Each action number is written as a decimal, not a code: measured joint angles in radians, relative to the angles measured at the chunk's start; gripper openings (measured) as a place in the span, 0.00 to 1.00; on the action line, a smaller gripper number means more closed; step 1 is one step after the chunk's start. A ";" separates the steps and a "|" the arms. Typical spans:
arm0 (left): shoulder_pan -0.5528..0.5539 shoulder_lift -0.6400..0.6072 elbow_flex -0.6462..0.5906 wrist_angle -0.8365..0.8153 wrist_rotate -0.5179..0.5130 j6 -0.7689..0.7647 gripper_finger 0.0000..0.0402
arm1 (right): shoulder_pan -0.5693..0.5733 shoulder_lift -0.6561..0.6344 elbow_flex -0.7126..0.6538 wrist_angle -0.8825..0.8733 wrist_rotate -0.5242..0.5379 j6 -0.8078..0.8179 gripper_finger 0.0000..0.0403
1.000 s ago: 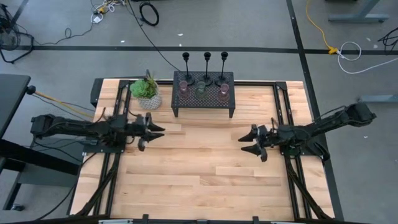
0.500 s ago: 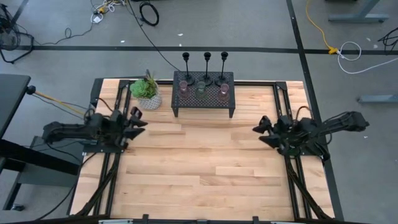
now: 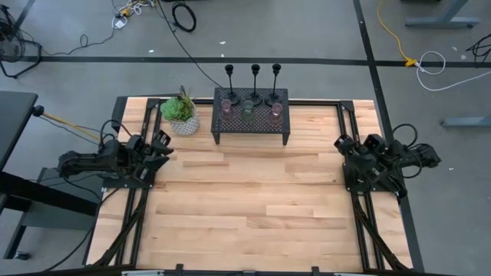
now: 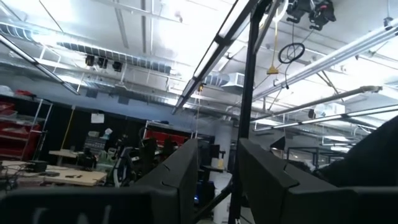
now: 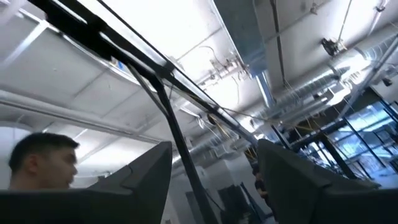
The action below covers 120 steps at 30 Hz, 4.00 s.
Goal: Pick & Place candle stick holders
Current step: Return to Home Position
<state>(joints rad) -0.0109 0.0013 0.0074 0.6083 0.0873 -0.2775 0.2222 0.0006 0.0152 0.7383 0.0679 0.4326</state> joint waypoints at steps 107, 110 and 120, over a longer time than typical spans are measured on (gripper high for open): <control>-0.099 0.005 0.000 -0.515 0.157 0.158 0.30 | -0.003 0.002 0.000 -0.001 0.002 0.000 0.58; -0.099 0.005 0.000 -0.515 0.157 0.158 0.30 | -0.003 0.002 0.000 -0.001 0.002 0.000 0.58; -0.099 0.005 0.000 -0.515 0.157 0.158 0.30 | -0.002 0.002 0.000 -0.001 0.002 0.000 0.58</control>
<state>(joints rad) -0.1101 0.0063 0.0074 0.0929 0.2443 -0.1196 0.2197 0.0025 0.0154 0.7374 0.0702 0.4328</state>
